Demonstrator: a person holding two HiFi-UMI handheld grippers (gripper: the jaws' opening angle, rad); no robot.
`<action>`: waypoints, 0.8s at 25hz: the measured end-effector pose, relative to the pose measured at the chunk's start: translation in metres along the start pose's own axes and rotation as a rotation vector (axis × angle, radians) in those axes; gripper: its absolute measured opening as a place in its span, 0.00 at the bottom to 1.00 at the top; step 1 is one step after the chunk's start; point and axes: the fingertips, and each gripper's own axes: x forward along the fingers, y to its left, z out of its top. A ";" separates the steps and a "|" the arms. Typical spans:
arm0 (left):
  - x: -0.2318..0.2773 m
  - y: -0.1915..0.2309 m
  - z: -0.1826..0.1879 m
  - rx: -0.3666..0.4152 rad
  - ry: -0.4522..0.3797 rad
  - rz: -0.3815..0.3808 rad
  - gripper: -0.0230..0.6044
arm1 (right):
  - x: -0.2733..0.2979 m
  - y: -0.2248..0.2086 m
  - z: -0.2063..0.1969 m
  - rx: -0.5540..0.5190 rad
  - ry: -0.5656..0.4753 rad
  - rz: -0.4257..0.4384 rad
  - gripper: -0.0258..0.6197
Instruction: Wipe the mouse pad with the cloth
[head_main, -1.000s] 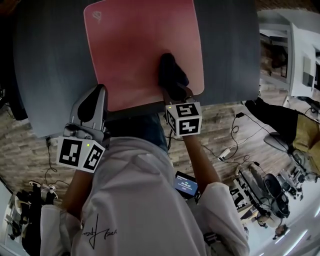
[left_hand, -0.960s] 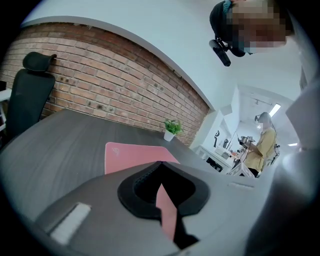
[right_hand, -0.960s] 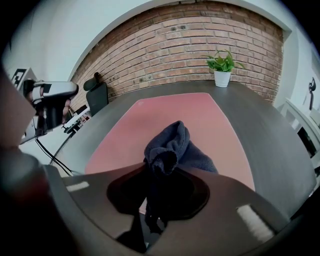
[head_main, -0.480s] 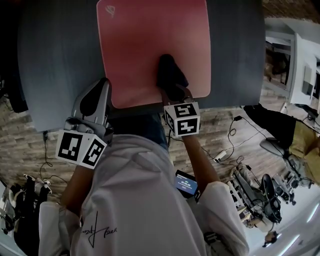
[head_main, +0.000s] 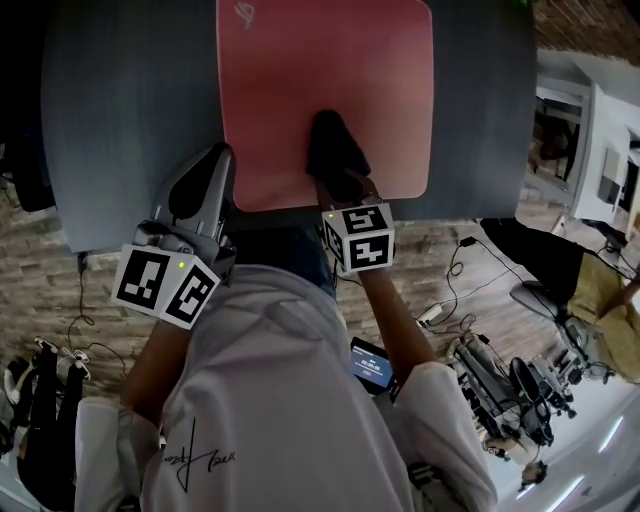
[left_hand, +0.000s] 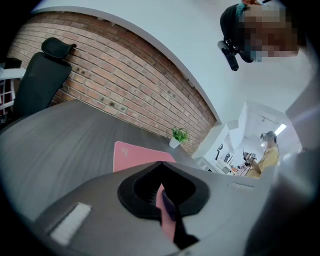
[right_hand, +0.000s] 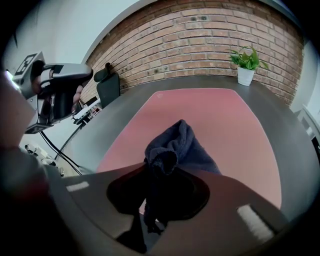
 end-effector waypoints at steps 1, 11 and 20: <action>-0.001 0.002 0.000 -0.009 0.000 0.003 0.06 | 0.001 0.002 0.000 -0.001 0.004 0.002 0.16; -0.018 0.021 -0.004 -0.056 -0.008 0.033 0.06 | 0.011 0.025 0.003 -0.032 0.019 0.028 0.16; -0.027 0.031 -0.005 -0.070 -0.013 0.055 0.06 | 0.019 0.045 0.007 -0.046 0.034 0.062 0.16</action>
